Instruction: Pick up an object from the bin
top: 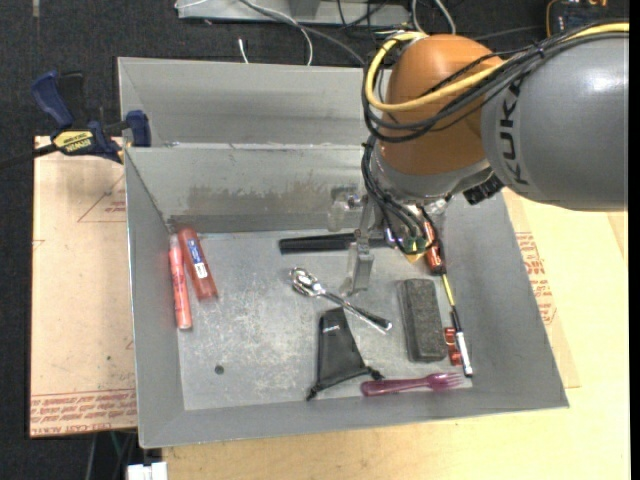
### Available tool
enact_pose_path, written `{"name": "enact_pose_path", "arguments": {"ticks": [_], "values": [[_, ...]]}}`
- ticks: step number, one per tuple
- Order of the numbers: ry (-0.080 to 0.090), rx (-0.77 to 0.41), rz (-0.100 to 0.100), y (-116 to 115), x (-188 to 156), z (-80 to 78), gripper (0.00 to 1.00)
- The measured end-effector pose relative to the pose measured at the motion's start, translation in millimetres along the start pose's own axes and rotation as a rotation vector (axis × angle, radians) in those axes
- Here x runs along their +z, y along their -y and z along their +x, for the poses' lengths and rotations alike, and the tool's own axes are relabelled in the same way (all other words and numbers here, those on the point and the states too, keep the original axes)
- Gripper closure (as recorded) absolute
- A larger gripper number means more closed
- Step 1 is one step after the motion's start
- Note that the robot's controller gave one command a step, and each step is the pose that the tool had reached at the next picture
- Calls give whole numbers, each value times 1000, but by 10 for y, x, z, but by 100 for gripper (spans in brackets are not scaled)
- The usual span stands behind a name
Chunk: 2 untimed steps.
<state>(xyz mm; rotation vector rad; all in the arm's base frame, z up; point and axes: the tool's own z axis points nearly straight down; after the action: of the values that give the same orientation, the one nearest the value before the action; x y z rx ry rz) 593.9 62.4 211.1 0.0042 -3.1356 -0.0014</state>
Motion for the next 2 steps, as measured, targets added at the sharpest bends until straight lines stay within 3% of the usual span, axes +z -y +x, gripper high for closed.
{"name": "enact_pose_path", "arguments": {"ticks": [1, 2], "values": [[8, 3, 0, 7, -49, -12, 0], [6, 124, -2, 576, 1380, 563, 0]]}}
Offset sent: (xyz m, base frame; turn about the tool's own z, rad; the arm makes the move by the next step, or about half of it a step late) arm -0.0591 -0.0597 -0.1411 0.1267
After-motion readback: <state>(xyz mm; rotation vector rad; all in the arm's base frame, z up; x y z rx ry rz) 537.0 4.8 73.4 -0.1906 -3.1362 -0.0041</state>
